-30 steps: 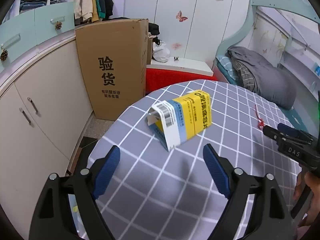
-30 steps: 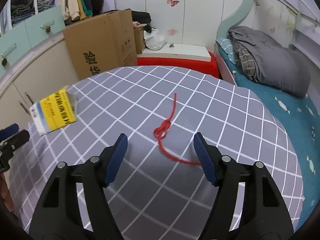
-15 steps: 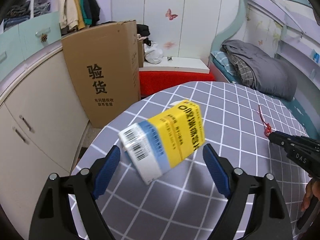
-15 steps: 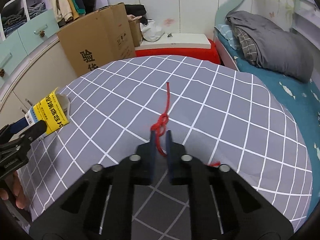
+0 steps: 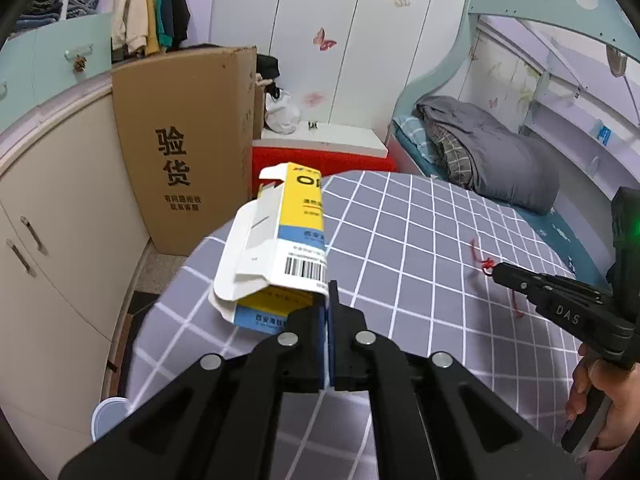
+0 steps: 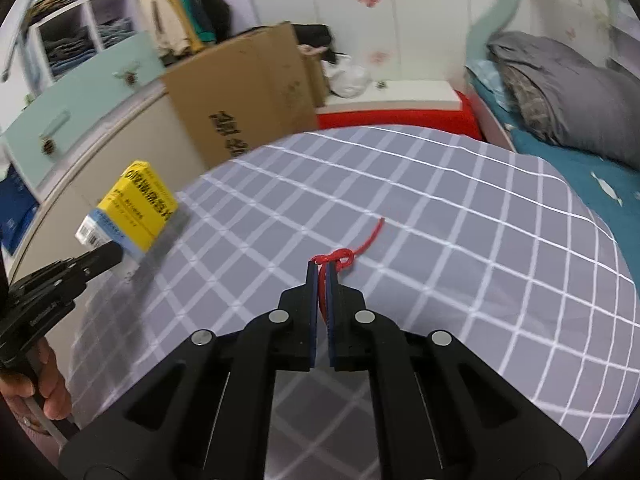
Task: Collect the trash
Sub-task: 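Grasp the yellow-white medicine box with the left gripper while the right grasps the red string, then carry the medicine box and red string to the wastebasket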
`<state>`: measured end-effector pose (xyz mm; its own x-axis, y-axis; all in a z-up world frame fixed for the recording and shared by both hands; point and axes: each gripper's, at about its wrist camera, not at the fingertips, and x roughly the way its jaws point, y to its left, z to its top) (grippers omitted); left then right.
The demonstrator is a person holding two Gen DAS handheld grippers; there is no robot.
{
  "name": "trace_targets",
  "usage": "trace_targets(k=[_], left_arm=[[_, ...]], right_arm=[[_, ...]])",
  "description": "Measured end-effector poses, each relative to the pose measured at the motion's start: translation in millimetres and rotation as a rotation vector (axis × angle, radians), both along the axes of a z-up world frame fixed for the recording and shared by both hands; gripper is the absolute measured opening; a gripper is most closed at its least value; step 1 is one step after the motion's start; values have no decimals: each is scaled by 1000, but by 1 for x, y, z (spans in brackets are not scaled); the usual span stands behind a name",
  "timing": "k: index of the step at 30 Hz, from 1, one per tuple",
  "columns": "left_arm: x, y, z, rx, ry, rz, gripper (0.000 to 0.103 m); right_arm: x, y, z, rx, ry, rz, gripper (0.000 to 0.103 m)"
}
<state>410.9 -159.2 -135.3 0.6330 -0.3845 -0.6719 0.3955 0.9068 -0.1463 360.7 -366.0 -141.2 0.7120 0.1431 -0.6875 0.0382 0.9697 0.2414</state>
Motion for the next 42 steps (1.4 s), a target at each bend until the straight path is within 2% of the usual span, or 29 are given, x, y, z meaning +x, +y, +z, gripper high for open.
trace_targets(k=[6,14,19,24,25,27,28,29,36,39,41,42], left_arm=[[-26,41,15,-47,-9,11,1],[-52,113,24,-49,21,118,1],[-67,143,23,-43,19,148,1],[-69,155,14,-53,30,169,1],[-67,155,13,-54,33,172,1],[-65,155,10,-60,37,169,1],[-63,154,9,-64,40,165,1],[-62,153,8,-65,41,162,1],[-53,147,-1,-64,56,148,1],[-49,151,-4,-65,62,152,1],[-49,152,-5,-67,65,155,1],[-49,154,-6,-65,65,157,1]], right_arm=[[-11,56,18,14,-22,103,4],[-20,135,44,-25,-55,202,4],[-13,135,40,-74,-19,131,5],[-4,101,16,-111,74,2,5],[-3,92,12,-107,89,-20,7],[2,80,2,-115,113,-61,20],[5,77,-1,-117,116,-72,35],[6,74,-4,-117,117,-79,45],[26,73,-19,-120,155,-75,44],[30,78,-22,-145,162,-74,28],[32,81,-22,-137,160,-56,11],[32,86,-21,-141,155,-41,9]])
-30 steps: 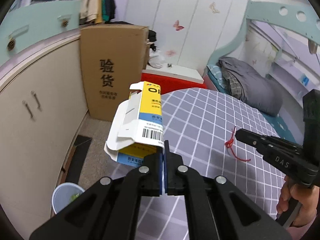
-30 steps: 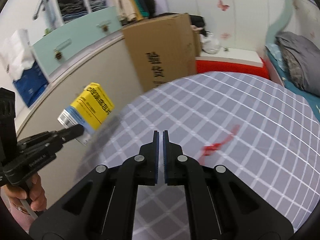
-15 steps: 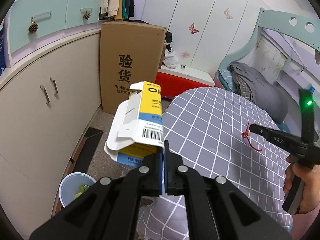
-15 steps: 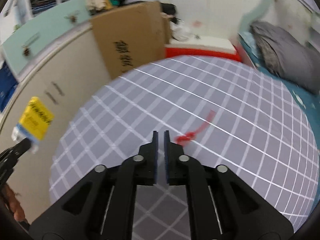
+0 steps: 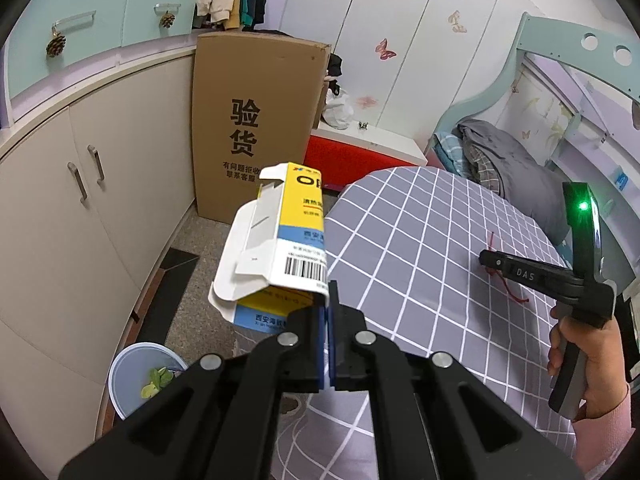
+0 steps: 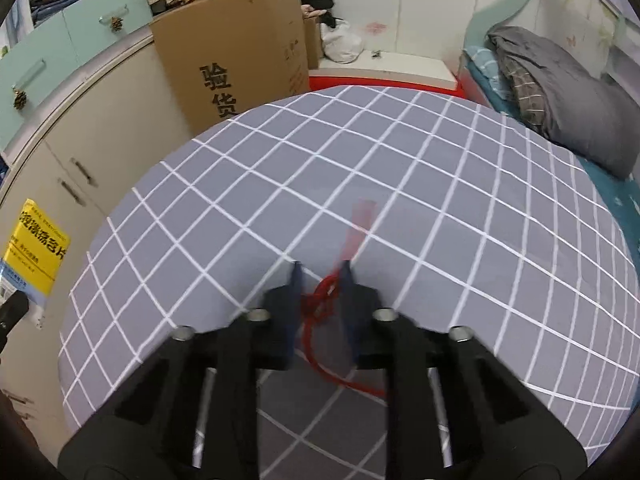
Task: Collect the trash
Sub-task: 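Carry the medicine box and red string to the wastebasket, then open both grippers over the wastebasket to drop box and string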
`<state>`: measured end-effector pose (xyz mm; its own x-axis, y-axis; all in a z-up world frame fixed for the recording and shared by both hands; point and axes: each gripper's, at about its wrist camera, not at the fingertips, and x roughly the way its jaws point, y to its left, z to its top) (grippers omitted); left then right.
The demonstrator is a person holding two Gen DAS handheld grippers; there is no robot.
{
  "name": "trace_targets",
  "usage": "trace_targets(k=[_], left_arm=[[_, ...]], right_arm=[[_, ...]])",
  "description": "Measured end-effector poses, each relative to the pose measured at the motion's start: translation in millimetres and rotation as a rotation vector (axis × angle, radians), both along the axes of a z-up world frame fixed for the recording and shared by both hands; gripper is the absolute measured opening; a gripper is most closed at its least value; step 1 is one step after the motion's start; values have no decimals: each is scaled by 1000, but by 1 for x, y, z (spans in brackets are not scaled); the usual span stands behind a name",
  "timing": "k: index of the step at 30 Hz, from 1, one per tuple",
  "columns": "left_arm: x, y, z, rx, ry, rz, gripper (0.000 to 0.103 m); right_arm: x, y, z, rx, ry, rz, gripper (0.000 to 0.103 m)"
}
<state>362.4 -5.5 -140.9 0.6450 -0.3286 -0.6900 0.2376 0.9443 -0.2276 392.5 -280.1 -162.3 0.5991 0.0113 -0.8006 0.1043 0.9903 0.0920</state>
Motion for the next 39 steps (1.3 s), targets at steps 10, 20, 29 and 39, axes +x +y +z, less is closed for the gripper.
trace_targets(k=[10,20,29,39], left_arm=[[-1,28,-5,-30,15,33,1],[-10,100,-19,-39,52,137,1],[-17,177,-64,-30,150,236,1],[-4,245,-149,-59,339,318,1]], right_arm=[[-10,81,29,66,-69,208,7],[-16,221,43,111,-91,453,7],[-8,336,2,161,0,577,7],[7,400,-88,139,125,574,7]])
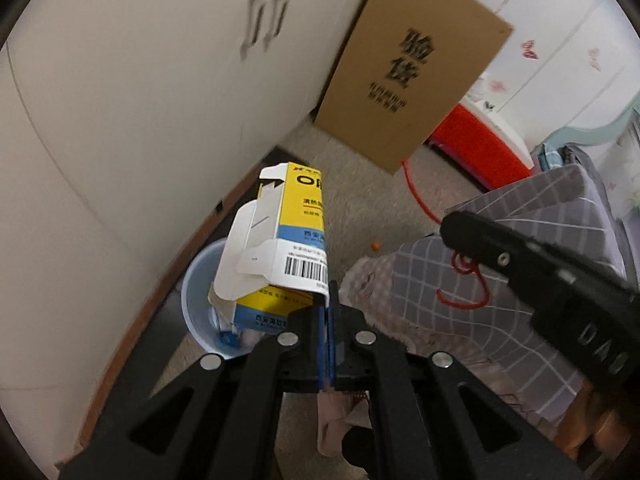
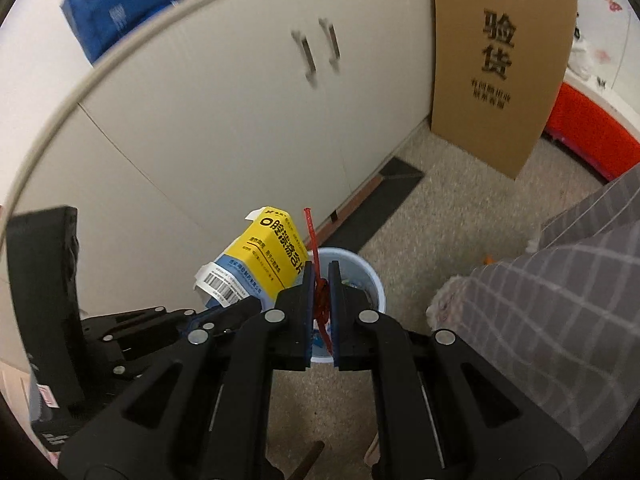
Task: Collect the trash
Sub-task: 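Open both grippers over the wastebasket to drop box and string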
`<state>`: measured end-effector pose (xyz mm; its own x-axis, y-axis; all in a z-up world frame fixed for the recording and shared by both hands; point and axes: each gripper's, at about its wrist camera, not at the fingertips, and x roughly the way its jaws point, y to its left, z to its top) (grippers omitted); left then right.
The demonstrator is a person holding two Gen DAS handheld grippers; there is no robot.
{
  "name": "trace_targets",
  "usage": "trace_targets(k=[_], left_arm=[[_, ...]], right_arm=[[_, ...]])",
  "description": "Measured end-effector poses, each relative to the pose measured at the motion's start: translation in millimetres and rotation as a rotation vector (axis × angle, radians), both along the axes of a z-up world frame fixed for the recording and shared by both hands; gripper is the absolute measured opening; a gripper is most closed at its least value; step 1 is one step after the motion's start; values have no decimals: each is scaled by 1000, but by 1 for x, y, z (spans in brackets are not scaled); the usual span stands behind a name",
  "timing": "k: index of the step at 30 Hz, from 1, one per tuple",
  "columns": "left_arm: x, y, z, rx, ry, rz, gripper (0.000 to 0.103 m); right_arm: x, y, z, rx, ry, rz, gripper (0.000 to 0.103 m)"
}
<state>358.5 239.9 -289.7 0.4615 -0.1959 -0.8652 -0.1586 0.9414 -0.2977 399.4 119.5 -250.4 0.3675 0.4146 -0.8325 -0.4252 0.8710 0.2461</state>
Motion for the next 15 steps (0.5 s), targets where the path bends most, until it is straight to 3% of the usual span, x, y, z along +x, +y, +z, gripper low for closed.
trace_targets(k=[6,8,9,15], left_arm=[[14,25,-42,-30,71,69,5],[18,36,-56,-54,101,108,35],[18,41,-62,-46,112,143,59],[16,45,-78,-10,130,152,66]], right_arm=[[9,12,-40,-19,54,-13,7],[10,14,-50,-19,70,-17,7],[13,14,-55,-19,81,-17,7],[15,17,-74,-31,108,-21,7]])
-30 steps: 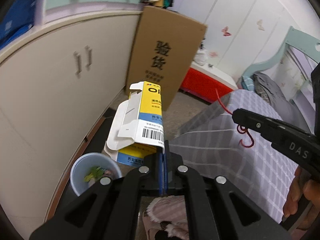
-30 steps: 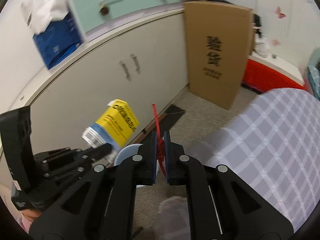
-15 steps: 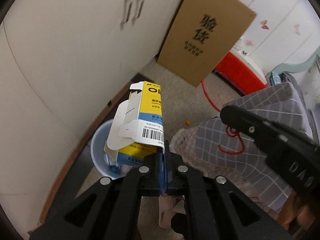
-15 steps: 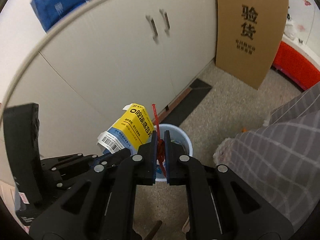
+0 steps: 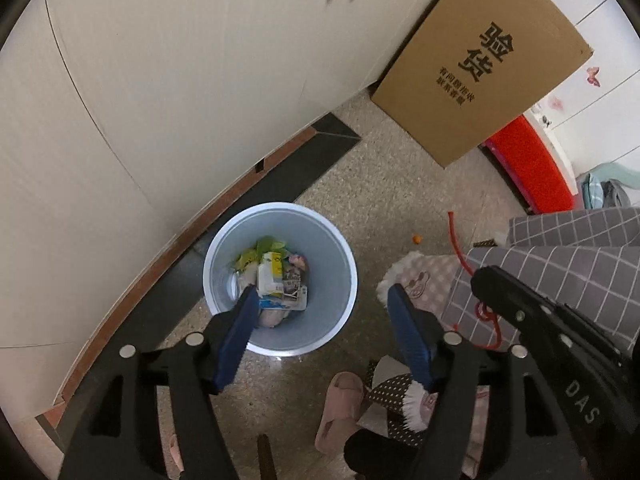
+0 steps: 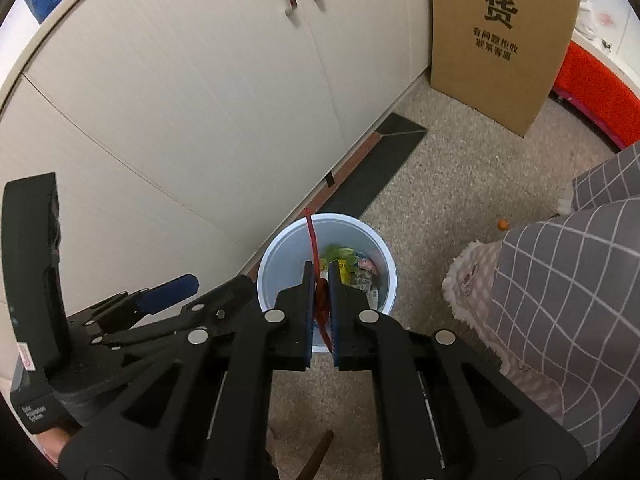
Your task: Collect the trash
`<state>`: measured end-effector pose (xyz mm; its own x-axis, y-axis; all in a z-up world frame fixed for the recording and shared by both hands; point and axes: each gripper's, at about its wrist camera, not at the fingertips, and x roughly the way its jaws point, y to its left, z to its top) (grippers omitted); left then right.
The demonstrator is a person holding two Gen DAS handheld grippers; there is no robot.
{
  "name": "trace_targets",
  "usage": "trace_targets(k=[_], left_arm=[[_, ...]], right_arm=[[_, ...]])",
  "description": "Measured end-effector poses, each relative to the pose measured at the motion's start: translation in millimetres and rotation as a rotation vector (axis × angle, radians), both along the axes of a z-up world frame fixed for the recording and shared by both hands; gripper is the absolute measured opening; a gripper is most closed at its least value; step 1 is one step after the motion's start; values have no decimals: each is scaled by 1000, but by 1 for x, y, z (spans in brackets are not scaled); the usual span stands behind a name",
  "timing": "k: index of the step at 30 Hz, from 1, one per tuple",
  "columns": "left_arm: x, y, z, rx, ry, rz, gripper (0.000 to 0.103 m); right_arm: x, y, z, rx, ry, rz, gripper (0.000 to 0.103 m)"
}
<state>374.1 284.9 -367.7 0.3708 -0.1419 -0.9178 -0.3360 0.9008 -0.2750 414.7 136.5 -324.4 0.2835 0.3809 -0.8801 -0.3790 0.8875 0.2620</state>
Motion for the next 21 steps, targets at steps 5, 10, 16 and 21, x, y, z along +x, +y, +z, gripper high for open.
trace_targets(k=[5,10,16,21], left_arm=[[0,-1,-2,23,6,-4,69],[-3,1,2,62,7,-3,72],[-12,13,9,113,-8,47,74],[-18,26,16,148,1,88,74]], right_arm=[[-1,4,-3,-1,3,7,7],[0,9,1,8,-8,11,7],[0,19,6,38,-36,20,7],[-2,28,13,55,-63,39,17]])
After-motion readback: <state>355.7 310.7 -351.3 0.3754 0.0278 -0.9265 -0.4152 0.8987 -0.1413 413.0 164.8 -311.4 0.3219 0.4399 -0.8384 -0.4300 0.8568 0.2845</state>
